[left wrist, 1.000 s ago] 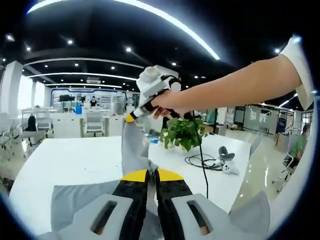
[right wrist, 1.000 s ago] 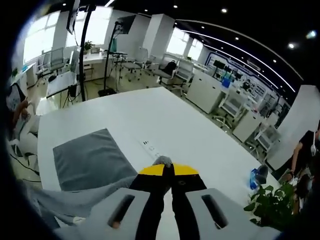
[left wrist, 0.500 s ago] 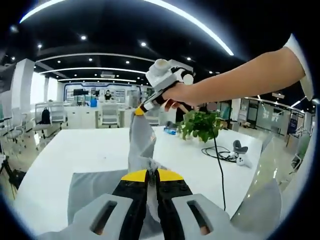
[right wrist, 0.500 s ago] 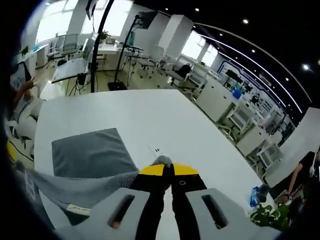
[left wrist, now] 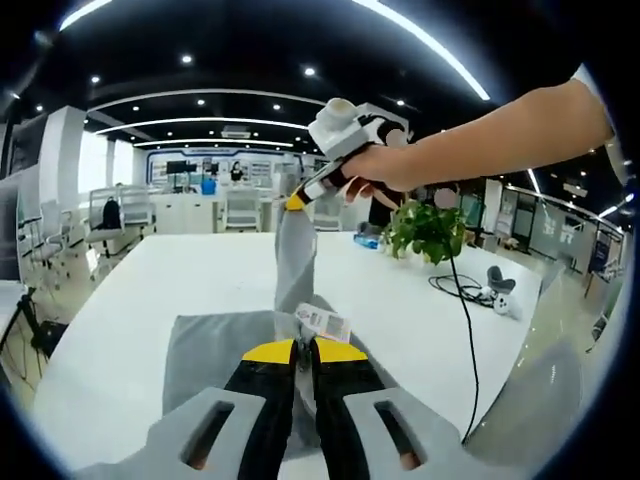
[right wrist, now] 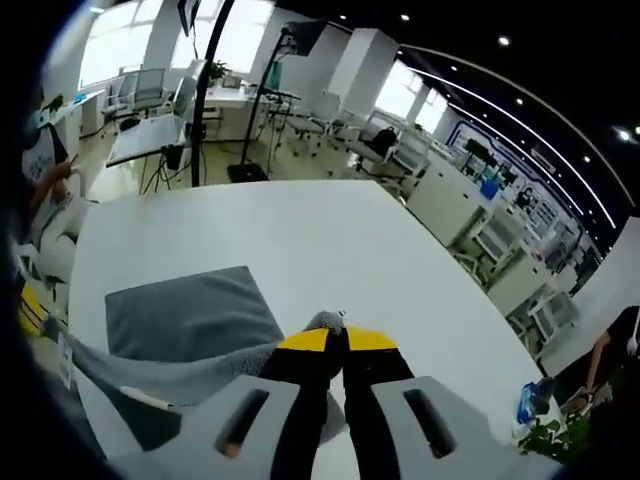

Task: Fold the towel on the table until its edges align and the towel forms a compact rectangular stack.

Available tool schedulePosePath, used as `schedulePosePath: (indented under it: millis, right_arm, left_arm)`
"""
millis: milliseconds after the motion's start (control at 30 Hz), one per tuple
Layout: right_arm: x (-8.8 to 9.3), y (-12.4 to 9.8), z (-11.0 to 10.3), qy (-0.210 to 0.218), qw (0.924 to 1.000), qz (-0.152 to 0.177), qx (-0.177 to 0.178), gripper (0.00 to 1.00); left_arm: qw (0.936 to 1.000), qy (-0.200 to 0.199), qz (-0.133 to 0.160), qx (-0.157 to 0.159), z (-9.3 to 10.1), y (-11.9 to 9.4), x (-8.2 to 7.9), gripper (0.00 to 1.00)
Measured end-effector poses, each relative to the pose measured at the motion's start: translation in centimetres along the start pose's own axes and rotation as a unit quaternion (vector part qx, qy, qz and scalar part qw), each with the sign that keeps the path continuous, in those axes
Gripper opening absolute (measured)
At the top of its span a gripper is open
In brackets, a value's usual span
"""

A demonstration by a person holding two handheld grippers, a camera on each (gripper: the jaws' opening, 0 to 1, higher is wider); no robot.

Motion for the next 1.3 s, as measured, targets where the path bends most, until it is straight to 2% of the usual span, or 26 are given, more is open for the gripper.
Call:
schedulePosePath:
  millis: [233, 267, 400, 600, 733, 900, 967, 1067, 1300]
  right_arm:
    - [-1.0, 2.3, -1.3, 0.006, 0.9998, 0.004, -0.016, 0.02]
    - [-1.5, 3.3, -1.5, 0.004, 0.9998, 0.005, -0.018, 0.02]
    - [-2.0, 4.6, -2.1, 0.002, 0.9995, 0.008, -0.03, 0.02]
    - [-2.9, 7.7, -3.9, -0.007, 0.9986, 0.012, -0.052, 0.02]
    - [-2.9, 8.2, -4.9, -0.013, 0.9981, 0.016, -0.058, 0.02]
    - [-3.2, 9.9, -6.1, -0.012, 0.9974, 0.012, -0.07, 0.02]
    - [-3.6, 11.5, -6.5, -0.016, 0.9973, 0.009, -0.072, 0.02]
    - [-3.4, 11.9, -7.0, -0.037, 0.9968, 0.003, -0.07, 0.02]
    - [-4.3, 14.3, -7.8, -0.039, 0.9962, -0.003, -0.078, 0.02]
  left_arm:
    - [0.9999, -0.002, -0.009, -0.012, -1.1, -0.3, 1.2, 0.05]
    - [0.9998, -0.004, -0.011, -0.013, -1.3, -0.4, 1.4, 0.05]
    - [0.9996, -0.008, -0.019, -0.02, -2.4, -0.4, 2.3, 0.05]
    - [0.9986, -0.02, -0.038, -0.032, -3.6, -0.5, 3.8, 0.05]
    - [0.9977, -0.035, -0.045, -0.037, -4.5, -0.4, 4.8, 0.05]
    - [0.9964, -0.047, -0.054, -0.046, -5.2, -0.1, 6.1, 0.05]
    - [0.9957, -0.05, -0.06, -0.048, -5.6, 0.2, 6.7, 0.05]
    - [0.995, -0.055, -0.066, -0.051, -6.0, 0.6, 7.2, 0.05]
    - [0.9936, -0.066, -0.074, -0.055, -6.9, 0.9, 8.1, 0.05]
Point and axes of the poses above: the point that each gripper's makers call its tool centre point, and the gripper's own axes: y roughly forward along the fingers, z roughly to its right, x roughly out of its underside, the point moved 6 cm from there along -y, roughly backward along the fingers, and after that the axes turned 10 degrees about -z, right-handed, at the moved point
